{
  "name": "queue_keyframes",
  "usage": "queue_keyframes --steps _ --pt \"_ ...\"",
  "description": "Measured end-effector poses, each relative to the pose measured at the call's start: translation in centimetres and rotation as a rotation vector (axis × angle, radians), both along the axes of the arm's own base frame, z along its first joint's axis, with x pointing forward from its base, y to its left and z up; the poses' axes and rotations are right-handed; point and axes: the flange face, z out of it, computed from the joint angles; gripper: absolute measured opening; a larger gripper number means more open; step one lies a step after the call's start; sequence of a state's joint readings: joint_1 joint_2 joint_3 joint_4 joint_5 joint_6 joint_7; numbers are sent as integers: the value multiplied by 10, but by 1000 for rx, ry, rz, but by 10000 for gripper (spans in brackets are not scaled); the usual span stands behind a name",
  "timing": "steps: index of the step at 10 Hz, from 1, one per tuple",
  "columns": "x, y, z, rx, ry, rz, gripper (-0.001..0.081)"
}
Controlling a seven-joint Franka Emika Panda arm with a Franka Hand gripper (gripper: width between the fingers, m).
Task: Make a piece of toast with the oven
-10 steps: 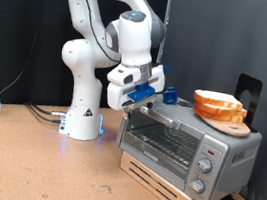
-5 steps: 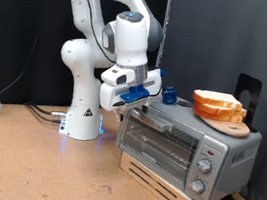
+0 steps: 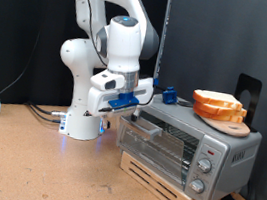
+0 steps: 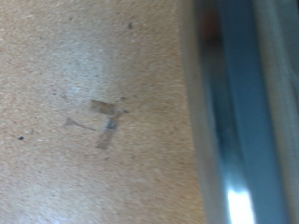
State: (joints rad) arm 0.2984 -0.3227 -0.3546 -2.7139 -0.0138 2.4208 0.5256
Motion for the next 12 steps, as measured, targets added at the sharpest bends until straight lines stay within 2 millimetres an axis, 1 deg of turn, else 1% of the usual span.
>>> queue_keyframes --steps 2,4,5,6,8,12 --pt "6 -7 -23 -32 12 -11 807" --pt "14 -21 -30 -40 5 -18 807" --pt "16 -25 -32 -28 -1 -21 807" --pt "18 -25 -34 -1 -4 -22 807" --pt "21 -19 -32 56 -15 -19 807" --pt "26 -9 -26 91 -23 -1 807"
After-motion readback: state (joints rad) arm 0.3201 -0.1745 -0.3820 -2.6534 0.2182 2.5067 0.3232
